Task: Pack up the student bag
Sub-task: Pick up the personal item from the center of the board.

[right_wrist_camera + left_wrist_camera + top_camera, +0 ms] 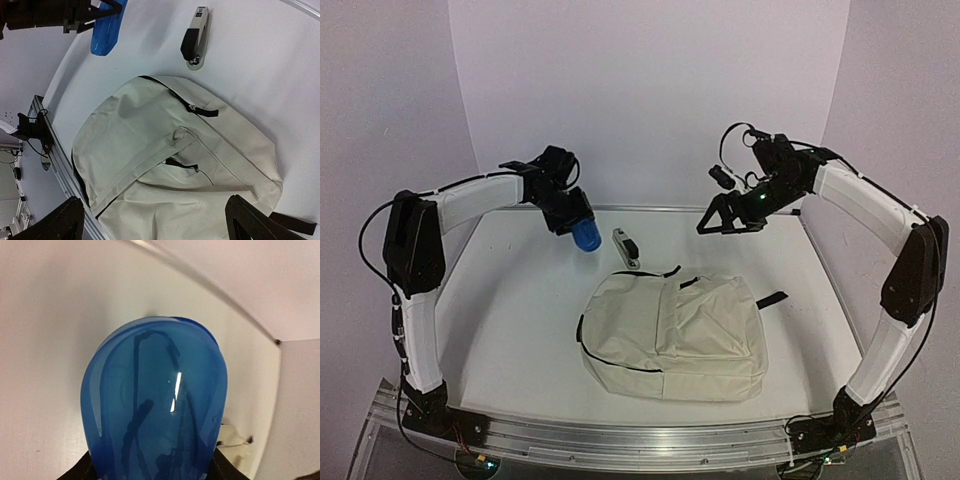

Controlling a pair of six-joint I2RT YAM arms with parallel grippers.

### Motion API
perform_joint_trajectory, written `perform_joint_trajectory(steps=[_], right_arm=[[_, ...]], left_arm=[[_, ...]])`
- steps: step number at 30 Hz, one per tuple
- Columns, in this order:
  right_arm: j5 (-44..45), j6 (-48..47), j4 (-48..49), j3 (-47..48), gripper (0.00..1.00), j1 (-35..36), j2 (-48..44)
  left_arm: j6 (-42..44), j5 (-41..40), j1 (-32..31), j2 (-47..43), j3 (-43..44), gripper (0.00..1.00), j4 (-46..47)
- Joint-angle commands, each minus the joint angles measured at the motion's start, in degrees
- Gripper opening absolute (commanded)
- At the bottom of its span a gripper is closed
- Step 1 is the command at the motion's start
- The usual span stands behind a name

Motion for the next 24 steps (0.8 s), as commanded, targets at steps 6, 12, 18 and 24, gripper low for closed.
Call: perform_joint_trajectory(steps=[6, 12, 18, 24], right_arm=[[2.4, 9.4, 8.6, 7.7, 0.98, 8.6, 1.2], [6.9, 13.5, 12.5, 10.0, 0.98, 10.3, 3.1], [7.4, 17.7, 14.6, 12.8, 0.98, 10.7, 6.3], [7.6, 18.0, 15.6, 16.4, 0.95, 11.1, 9.7]], left_arm=[[-0.6, 4.2, -7.6, -3.9, 11.2, 0.47, 12.8], [-3.1, 3.8, -9.8, -4.0, 11.8, 0.48, 15.4], [-3.7, 3.0, -11.5, -3.8, 12.8, 0.50, 15.8], [-3.5, 3.5, -12.9, -2.7, 13.6, 0.50, 16.9]])
